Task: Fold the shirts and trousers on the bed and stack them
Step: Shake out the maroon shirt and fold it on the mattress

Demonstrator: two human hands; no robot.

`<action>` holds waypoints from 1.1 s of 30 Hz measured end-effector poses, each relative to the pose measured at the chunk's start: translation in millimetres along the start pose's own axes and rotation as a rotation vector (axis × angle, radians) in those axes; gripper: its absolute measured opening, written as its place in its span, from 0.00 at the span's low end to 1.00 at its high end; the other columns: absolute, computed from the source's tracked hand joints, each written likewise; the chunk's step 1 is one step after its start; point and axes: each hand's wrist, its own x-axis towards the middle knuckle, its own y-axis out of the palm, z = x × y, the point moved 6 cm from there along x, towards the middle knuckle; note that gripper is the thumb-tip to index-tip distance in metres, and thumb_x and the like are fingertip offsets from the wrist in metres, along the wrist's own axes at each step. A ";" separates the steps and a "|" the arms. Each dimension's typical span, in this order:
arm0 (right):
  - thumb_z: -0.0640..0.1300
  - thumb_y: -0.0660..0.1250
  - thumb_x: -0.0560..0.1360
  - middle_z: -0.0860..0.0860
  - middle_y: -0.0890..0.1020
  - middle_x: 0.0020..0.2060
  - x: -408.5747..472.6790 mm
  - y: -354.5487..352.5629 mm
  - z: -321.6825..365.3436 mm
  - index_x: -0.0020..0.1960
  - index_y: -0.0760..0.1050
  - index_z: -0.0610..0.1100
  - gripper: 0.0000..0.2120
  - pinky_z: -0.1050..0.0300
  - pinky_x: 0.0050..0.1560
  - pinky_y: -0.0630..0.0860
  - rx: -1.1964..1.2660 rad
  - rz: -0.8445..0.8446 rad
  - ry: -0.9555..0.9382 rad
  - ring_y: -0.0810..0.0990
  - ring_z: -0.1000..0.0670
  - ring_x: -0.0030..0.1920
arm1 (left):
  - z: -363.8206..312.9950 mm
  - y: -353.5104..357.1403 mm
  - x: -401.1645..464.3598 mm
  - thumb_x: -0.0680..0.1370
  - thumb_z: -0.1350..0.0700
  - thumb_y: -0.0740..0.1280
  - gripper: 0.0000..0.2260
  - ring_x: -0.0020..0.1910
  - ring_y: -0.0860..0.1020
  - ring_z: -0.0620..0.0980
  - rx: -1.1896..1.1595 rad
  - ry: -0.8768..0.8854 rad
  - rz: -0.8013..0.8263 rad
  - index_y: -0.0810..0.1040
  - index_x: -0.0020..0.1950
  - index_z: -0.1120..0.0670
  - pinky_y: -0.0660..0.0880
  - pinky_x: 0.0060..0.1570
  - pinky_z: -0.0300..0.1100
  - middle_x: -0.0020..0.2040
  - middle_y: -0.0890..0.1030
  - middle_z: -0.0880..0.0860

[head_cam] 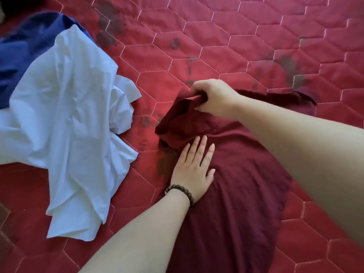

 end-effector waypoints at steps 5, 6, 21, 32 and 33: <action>0.32 0.71 0.64 0.39 0.79 0.38 -77.1 -25.7 -14.1 0.41 0.75 0.32 0.08 0.53 0.48 0.70 -0.008 -0.077 0.064 0.77 0.40 0.43 | 4.9 -13.3 -25.9 0.82 0.47 0.52 0.28 0.78 0.42 0.53 0.072 0.059 0.095 0.48 0.79 0.54 0.32 0.72 0.49 0.79 0.45 0.56; 0.30 0.73 0.63 0.36 0.80 0.42 -93.1 -24.4 -17.9 0.41 0.75 0.30 0.09 0.57 0.55 0.71 -0.017 -0.080 0.060 0.78 0.36 0.48 | 7.2 -16.0 -34.9 0.82 0.48 0.53 0.28 0.78 0.45 0.54 0.075 0.078 0.107 0.50 0.79 0.55 0.35 0.73 0.50 0.79 0.48 0.57; 0.56 0.68 0.73 0.49 0.76 0.45 -168.2 43.8 -102.0 0.51 0.70 0.45 0.16 0.55 0.46 0.68 0.203 -0.289 0.865 0.76 0.45 0.49 | 52.1 -42.4 10.0 0.72 0.47 0.74 0.44 0.68 0.69 0.53 -0.819 -0.565 -0.167 0.51 0.78 0.58 0.64 0.69 0.50 0.68 0.71 0.55; 0.41 0.65 0.73 0.46 0.79 0.49 -169.6 49.0 -108.3 0.55 0.75 0.41 0.11 0.58 0.45 0.67 0.442 -0.326 1.030 0.76 0.45 0.49 | 6.7 -71.2 -6.9 0.61 0.69 0.72 0.15 0.51 0.78 0.61 -0.326 0.192 -0.268 0.81 0.46 0.59 0.74 0.51 0.53 0.50 0.79 0.58; 0.40 0.65 0.73 0.45 0.79 0.52 -172.9 50.2 -111.7 0.58 0.75 0.41 0.14 0.58 0.47 0.68 0.400 -0.265 1.040 0.77 0.44 0.52 | 1.1 -64.1 -12.9 0.60 0.70 0.72 0.17 0.55 0.79 0.62 -0.248 0.296 -0.228 0.81 0.47 0.60 0.75 0.54 0.55 0.53 0.80 0.60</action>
